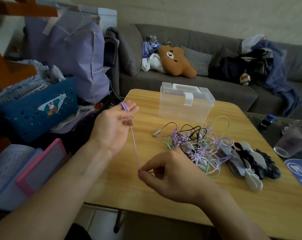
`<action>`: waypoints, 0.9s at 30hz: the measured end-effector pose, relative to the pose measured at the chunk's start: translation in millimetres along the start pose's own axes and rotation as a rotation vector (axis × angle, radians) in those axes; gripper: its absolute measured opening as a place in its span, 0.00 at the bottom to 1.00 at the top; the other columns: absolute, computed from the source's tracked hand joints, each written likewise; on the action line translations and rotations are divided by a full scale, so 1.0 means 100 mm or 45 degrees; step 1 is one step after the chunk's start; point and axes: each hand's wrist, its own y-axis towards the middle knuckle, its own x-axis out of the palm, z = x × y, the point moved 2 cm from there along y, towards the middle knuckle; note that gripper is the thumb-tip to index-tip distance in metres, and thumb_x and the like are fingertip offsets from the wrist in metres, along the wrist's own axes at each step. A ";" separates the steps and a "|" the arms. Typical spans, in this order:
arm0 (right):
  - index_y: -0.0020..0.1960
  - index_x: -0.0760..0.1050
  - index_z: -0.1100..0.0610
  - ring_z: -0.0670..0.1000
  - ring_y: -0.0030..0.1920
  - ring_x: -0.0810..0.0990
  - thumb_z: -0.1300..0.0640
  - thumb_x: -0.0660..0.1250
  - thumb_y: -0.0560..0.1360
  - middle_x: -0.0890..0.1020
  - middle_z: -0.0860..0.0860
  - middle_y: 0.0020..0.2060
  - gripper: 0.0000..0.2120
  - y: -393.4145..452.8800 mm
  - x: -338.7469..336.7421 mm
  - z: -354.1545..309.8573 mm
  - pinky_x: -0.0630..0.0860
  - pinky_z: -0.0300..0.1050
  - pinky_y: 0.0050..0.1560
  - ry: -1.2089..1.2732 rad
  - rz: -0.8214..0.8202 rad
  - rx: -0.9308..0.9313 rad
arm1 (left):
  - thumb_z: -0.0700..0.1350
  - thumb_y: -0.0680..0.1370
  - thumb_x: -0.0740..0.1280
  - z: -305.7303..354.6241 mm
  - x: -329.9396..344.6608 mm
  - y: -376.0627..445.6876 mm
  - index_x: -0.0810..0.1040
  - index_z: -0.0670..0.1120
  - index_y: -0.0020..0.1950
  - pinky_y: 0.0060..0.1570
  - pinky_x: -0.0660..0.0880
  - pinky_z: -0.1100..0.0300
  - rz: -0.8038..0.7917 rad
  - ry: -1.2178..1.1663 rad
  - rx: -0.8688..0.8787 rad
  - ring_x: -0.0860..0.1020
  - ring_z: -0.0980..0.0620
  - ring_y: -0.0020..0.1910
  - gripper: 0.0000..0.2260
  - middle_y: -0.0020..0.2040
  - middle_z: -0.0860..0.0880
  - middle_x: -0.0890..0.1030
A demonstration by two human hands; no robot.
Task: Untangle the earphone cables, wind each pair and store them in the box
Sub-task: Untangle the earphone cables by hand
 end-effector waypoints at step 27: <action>0.29 0.72 0.60 0.47 0.24 0.63 0.60 0.67 0.71 0.66 0.50 0.22 0.13 -0.10 -0.07 -0.34 0.61 0.37 0.26 0.050 0.885 -0.254 | 0.41 0.83 0.57 0.08 -0.29 0.16 0.75 0.45 0.40 0.34 0.59 0.61 0.057 0.407 -0.105 0.65 0.56 0.25 0.14 0.28 0.53 0.70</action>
